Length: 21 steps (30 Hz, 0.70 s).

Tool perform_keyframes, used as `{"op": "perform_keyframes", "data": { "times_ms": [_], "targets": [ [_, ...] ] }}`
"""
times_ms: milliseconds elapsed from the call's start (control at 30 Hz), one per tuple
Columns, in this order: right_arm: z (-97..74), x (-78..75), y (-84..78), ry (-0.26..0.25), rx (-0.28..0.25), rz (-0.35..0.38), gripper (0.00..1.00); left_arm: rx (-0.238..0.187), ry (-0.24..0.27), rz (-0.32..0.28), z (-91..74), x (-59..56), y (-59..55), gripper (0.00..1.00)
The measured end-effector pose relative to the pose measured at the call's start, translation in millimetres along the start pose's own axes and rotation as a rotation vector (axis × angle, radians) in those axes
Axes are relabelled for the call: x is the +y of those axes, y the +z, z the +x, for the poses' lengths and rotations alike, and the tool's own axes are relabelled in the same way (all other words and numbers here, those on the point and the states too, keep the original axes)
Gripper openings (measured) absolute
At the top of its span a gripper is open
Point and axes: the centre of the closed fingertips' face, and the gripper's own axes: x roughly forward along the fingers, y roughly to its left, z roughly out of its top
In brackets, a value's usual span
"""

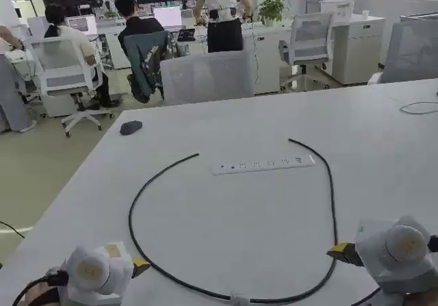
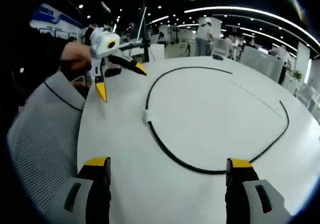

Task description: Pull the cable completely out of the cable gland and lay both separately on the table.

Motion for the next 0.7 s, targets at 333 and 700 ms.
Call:
{"op": "perform_keyframes", "data": {
  "times_ms": [333,700],
  "targets": [
    [-4.8,1.2,4.5,0.014,-0.027,0.053,0.99,-0.003,-0.003,-0.014,-0.9,-2.3,-1.2,0.99],
    [-4.9,0.2,4.2,0.008,-0.022,0.038,0.99,-0.018,-0.001,-0.05,-4.5,-0.4,-1.4,0.99]
  ]
}}
